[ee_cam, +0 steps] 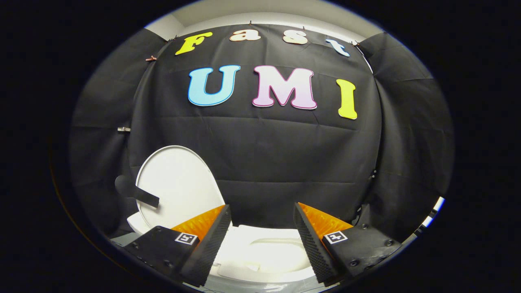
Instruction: Open the toilet lid.
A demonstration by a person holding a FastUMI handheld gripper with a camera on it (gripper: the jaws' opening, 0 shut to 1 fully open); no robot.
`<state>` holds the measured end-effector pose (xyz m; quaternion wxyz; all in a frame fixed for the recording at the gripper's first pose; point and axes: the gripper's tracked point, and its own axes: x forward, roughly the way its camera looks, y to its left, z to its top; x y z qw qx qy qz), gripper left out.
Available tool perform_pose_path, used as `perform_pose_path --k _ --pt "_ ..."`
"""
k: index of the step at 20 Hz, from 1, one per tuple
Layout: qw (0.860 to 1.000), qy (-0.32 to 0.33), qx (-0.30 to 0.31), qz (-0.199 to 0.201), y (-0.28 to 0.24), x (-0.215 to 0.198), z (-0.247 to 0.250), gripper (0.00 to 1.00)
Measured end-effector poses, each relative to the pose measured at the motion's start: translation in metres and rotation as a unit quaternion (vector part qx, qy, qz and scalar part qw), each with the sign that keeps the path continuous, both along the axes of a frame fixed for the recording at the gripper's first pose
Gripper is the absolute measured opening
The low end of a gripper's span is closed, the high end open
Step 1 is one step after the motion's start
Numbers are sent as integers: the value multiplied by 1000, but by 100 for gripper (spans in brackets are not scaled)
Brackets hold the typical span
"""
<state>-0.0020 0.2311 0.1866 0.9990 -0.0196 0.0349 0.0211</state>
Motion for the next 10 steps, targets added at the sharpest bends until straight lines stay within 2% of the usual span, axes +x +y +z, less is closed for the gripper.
perform_pose_path --k 10 --pt "1000 2 8 0 -15 5 -4 97"
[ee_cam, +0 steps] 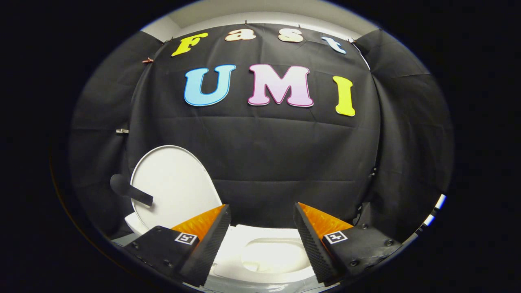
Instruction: Open the toilet lid.
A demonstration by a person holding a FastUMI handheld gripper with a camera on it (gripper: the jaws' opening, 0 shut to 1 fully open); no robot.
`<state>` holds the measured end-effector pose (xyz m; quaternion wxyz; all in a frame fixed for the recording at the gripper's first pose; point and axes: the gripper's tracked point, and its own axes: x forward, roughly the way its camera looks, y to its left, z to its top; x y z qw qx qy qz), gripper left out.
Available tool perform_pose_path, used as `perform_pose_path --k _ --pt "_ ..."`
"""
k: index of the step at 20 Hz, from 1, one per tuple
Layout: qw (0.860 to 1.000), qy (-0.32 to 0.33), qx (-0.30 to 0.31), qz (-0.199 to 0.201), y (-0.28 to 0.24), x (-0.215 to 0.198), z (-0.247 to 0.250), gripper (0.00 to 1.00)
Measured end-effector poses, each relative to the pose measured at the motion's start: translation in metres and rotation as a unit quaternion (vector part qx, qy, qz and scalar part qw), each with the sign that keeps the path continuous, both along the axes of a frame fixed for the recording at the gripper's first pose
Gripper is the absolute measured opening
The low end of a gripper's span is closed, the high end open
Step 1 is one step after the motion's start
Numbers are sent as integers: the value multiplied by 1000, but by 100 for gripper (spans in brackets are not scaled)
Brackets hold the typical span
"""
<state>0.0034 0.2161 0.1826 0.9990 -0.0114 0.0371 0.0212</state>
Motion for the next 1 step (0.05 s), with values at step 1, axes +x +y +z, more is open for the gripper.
perform_pose_path --k 1 --pt "1000 -1 0 1 0 -1 1 97"
